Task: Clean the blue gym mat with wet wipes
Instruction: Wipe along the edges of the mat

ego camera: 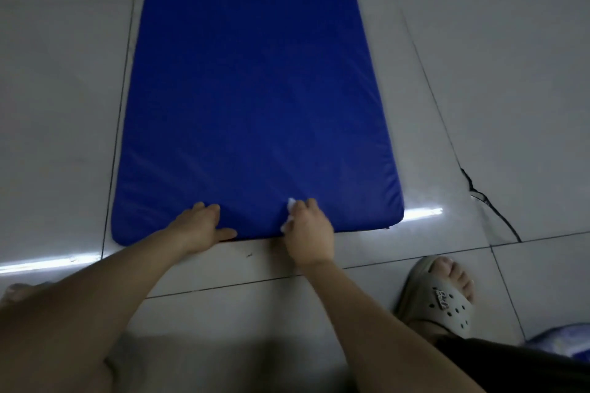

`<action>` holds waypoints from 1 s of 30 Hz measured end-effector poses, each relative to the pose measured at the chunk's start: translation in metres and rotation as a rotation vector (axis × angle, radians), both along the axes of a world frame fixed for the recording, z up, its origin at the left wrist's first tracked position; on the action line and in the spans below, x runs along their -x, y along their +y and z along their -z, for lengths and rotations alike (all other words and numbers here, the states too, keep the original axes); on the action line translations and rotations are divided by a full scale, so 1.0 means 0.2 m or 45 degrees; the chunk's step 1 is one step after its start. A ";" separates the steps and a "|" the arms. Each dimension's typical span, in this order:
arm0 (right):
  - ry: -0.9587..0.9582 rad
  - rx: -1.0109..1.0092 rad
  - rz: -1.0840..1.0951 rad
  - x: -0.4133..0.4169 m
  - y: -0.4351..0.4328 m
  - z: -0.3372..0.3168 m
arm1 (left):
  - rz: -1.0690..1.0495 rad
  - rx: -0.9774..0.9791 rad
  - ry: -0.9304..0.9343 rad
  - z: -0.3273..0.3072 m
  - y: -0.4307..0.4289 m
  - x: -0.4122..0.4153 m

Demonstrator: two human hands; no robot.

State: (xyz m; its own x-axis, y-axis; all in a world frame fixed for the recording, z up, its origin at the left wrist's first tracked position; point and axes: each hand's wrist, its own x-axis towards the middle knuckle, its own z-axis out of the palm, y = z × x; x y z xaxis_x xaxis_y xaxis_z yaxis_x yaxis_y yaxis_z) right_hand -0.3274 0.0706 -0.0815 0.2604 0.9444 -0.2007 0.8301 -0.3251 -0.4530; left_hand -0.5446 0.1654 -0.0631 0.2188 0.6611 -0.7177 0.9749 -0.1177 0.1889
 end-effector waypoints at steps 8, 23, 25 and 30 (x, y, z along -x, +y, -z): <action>-0.083 0.043 0.639 -0.58 -0.15 0.01 | 0.047 0.028 0.087 0.00 0.00 -0.03; 0.032 0.084 0.168 -0.03 0.00 -0.02 | 0.046 0.018 0.159 -0.01 0.00 -0.06; -0.050 0.090 0.378 -0.33 -0.06 -0.01 | 0.050 0.031 0.158 -0.02 0.00 -0.06; -0.201 0.143 0.842 -0.78 -0.15 -0.04 | 0.051 0.043 0.168 -0.02 0.00 -0.08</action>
State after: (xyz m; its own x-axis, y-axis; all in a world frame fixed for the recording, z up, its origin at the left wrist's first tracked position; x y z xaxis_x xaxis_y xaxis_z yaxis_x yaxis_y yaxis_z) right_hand -0.1716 0.0407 -0.0738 0.8091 0.5523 -0.2006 0.4940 -0.8242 -0.2768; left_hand -0.5292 0.1662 -0.0598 0.1469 0.6286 -0.7637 0.9862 -0.1529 0.0639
